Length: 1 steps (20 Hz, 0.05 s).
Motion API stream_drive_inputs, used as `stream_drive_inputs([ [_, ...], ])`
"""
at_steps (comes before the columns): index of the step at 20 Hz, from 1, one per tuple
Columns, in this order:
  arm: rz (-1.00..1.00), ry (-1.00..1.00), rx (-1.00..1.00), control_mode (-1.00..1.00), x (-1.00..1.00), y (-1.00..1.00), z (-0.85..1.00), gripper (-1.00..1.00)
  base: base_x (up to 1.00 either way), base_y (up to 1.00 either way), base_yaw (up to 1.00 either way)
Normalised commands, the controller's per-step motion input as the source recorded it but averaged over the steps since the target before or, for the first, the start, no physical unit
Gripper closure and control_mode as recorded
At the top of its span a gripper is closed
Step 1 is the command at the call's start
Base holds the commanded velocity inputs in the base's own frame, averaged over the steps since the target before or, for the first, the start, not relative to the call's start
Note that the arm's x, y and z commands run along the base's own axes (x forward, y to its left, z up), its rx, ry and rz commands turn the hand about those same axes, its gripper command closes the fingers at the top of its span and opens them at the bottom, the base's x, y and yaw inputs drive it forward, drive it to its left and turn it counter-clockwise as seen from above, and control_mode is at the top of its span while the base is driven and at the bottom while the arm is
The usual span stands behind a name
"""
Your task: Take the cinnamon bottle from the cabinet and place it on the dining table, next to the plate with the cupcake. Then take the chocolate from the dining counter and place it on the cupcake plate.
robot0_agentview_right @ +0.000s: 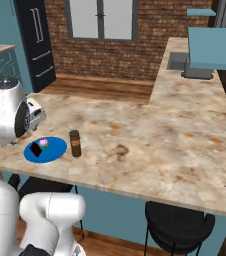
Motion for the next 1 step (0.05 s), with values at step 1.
stream_drive_inputs([
  [1,-0.01,-0.05,0.16,-1.00,-0.76,-0.69,0.44,-1.00,0.00,0.00,0.00],
])
